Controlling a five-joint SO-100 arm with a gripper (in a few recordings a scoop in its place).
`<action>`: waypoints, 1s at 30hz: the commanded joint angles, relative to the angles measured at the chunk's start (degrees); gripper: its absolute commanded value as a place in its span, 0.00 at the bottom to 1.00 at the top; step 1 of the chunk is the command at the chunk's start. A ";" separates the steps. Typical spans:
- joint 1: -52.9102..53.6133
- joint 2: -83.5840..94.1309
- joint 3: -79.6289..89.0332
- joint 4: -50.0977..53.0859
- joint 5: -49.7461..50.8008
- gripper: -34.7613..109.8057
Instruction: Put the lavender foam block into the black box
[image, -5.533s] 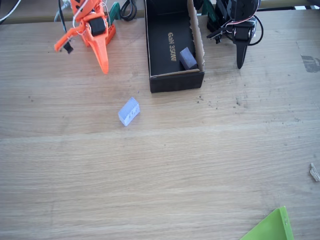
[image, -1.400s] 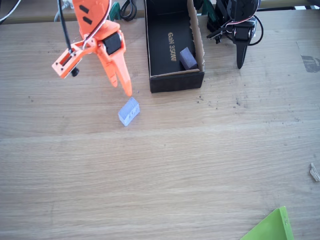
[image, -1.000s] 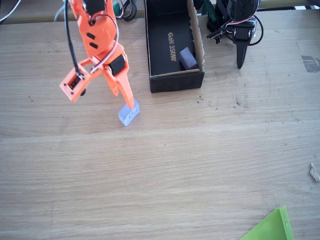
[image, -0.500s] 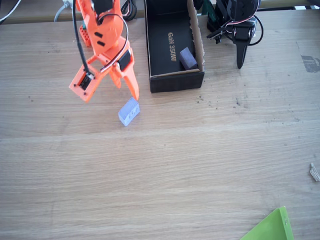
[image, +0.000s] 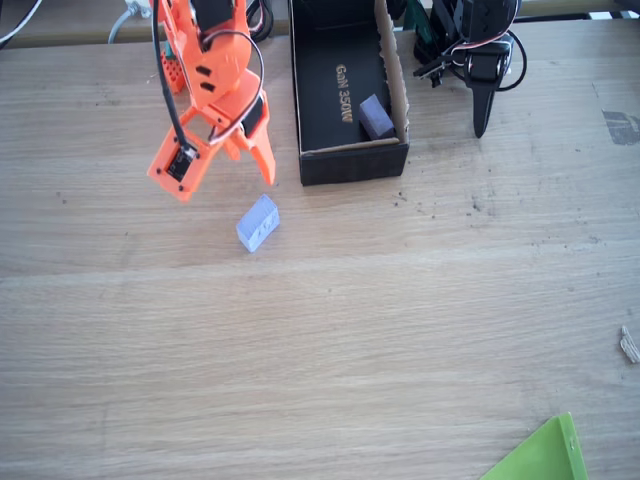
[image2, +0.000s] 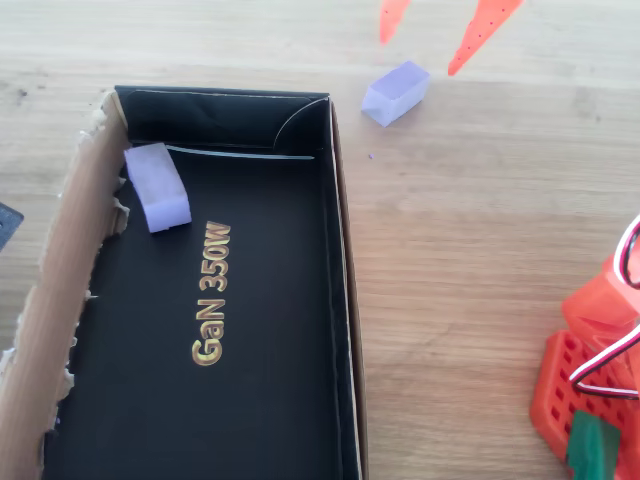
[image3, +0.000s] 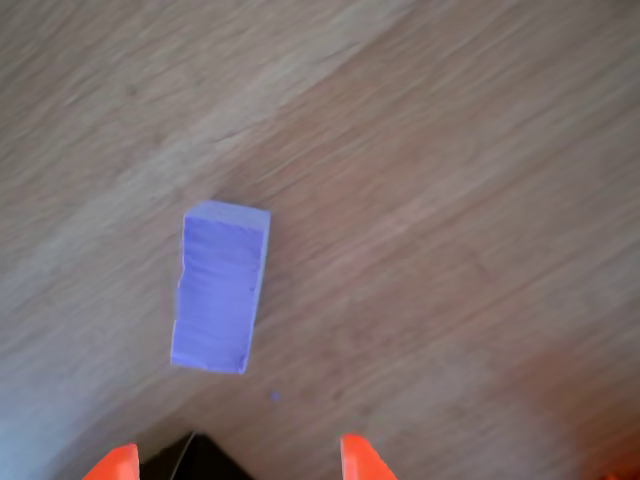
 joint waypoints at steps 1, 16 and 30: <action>1.23 0.00 -2.46 -2.11 -0.53 0.43; 0.62 -4.13 -2.46 -8.44 -0.70 0.43; 1.23 -6.94 -2.46 -12.83 -2.64 0.43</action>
